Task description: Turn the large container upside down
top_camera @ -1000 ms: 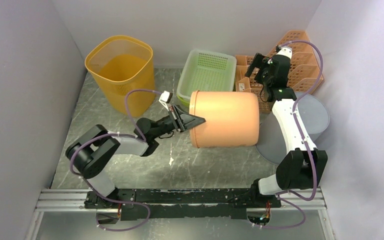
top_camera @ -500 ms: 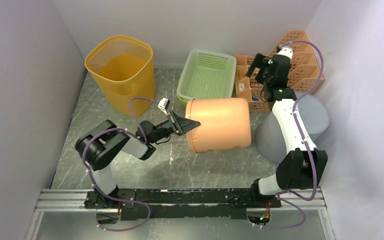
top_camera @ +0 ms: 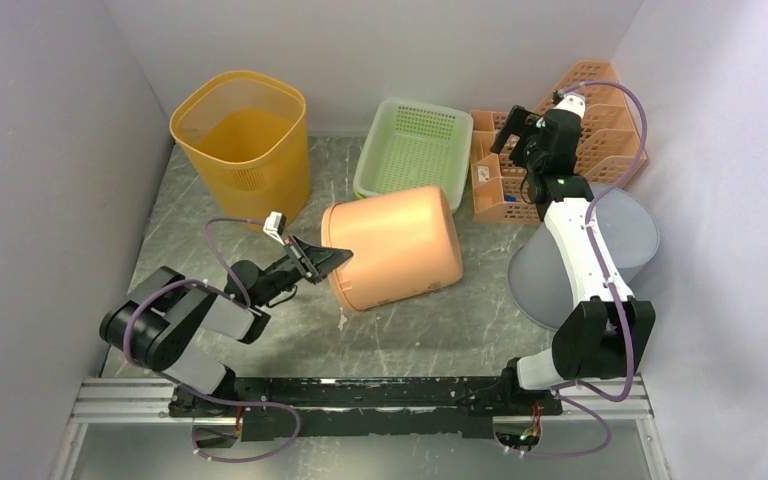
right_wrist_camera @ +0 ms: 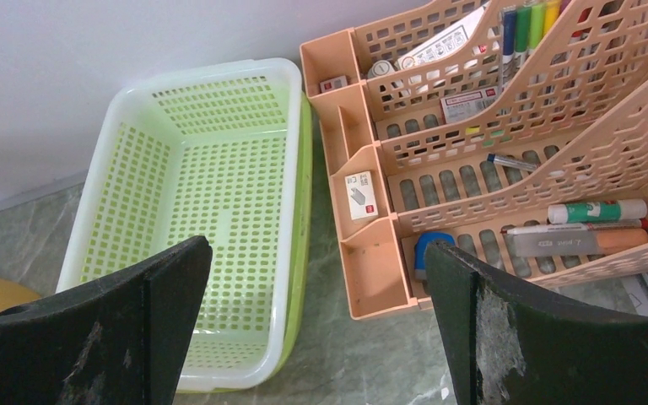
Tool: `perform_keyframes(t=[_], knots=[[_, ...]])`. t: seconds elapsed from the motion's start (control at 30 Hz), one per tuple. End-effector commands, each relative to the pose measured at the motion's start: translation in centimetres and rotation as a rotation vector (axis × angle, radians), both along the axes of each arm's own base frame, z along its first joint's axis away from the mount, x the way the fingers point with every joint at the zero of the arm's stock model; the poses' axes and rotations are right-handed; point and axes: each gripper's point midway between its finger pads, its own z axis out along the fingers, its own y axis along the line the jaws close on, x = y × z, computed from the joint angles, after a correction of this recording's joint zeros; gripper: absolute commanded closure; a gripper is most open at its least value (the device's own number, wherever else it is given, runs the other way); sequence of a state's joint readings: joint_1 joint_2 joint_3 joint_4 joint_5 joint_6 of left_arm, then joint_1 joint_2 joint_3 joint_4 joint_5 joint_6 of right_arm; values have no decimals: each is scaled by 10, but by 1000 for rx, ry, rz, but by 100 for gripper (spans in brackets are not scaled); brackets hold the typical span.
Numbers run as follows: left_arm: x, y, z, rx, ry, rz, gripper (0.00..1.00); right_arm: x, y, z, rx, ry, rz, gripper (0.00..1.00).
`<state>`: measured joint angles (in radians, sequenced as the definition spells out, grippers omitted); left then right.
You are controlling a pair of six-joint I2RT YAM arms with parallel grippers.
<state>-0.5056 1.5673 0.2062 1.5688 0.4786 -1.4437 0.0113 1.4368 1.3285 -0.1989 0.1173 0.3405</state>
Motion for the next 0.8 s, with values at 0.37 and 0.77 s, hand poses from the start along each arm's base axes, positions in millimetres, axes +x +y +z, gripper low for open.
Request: perform_keyframes(t=[0.37,0.77], knots=[[-19,54,-63,147,9,92,87,0,0,5,2,-29,13,0],[-2,82,-87,199,75,178,40,4,1,-6,7,-12,20,0]])
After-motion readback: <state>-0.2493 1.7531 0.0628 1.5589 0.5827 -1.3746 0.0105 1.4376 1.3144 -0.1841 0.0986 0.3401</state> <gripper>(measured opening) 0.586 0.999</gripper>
